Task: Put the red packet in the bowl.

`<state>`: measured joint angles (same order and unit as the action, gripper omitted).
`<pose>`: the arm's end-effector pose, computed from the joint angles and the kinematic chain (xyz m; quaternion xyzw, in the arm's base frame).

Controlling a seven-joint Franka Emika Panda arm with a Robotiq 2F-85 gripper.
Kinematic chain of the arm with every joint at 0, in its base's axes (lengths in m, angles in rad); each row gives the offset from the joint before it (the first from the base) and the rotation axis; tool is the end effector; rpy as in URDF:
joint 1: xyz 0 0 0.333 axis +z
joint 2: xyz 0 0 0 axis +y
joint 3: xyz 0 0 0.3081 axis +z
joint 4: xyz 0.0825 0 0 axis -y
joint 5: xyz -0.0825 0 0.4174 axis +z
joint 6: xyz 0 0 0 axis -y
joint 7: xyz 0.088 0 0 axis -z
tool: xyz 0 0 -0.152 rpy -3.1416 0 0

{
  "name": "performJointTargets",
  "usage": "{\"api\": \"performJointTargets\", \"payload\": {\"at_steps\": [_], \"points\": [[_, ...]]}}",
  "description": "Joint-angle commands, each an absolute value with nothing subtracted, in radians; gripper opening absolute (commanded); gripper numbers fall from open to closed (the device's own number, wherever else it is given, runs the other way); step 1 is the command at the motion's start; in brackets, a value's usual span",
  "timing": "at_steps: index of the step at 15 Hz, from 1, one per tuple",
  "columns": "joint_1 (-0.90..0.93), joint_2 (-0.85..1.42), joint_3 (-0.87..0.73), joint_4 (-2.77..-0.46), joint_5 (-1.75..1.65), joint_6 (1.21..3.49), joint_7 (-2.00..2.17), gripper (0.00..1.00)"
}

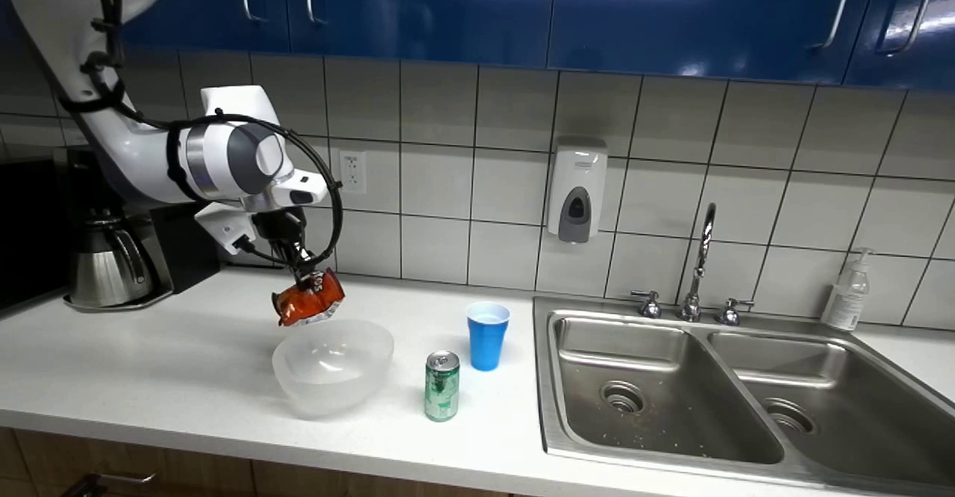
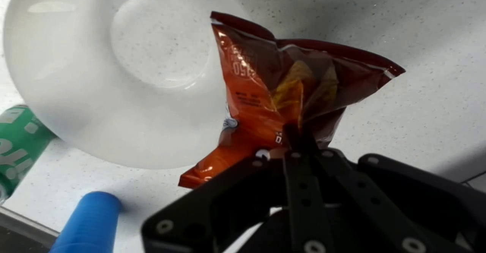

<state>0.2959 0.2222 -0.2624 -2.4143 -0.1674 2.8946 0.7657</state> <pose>0.5467 0.0203 0.1690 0.9511 -0.2742 0.1424 0.0037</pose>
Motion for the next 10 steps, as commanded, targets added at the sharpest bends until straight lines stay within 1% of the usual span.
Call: {"api": "performJointTargets", "payload": {"at_steps": [1,10], "points": [[0.245,0.166,-0.268,-2.489,-0.212,2.918,0.782,0.00],[0.200,0.283,-0.262,-2.453,-0.200,2.911,0.748,0.00]]}}
